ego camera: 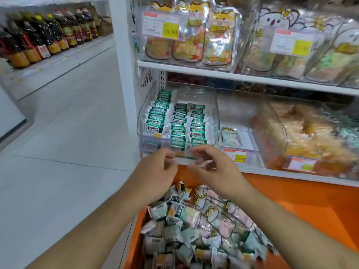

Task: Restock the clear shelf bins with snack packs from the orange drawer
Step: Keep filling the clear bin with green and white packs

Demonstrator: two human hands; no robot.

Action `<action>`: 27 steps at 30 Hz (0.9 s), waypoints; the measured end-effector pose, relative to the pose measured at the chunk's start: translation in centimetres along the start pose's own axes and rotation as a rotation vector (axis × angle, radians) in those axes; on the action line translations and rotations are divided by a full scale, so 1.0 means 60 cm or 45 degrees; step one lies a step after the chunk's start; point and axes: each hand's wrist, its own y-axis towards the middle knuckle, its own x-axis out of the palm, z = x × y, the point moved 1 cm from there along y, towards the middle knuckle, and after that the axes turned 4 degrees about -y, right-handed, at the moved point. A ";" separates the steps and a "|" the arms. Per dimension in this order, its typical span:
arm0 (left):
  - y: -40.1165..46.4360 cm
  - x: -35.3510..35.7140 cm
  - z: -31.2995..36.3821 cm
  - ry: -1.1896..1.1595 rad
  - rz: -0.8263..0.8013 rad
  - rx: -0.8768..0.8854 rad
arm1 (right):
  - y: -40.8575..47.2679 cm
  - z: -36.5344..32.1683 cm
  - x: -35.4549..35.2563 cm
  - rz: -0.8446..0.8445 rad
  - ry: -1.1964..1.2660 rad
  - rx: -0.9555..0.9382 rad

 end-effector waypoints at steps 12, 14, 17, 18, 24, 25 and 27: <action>-0.041 0.184 -0.139 0.185 -0.410 -0.281 | -0.153 0.185 0.063 -0.363 -0.053 0.554; -0.046 0.204 -0.182 0.204 -0.517 -0.355 | -0.153 0.216 0.088 -0.445 -0.118 0.565; -0.049 0.233 -0.242 0.265 -0.691 -0.414 | -0.141 0.244 0.123 -0.536 -0.206 0.565; -0.046 0.242 -0.256 0.325 -0.730 -0.400 | -0.133 0.254 0.136 -0.558 -0.219 0.555; -0.011 0.287 -0.292 0.635 -0.776 -0.253 | -0.077 0.299 0.207 -0.498 -0.239 0.536; -0.008 0.292 -0.296 0.643 -0.769 -0.243 | -0.068 0.306 0.215 -0.497 -0.254 0.530; -0.003 0.298 -0.304 0.648 -0.755 -0.235 | -0.052 0.319 0.230 -0.509 -0.274 0.515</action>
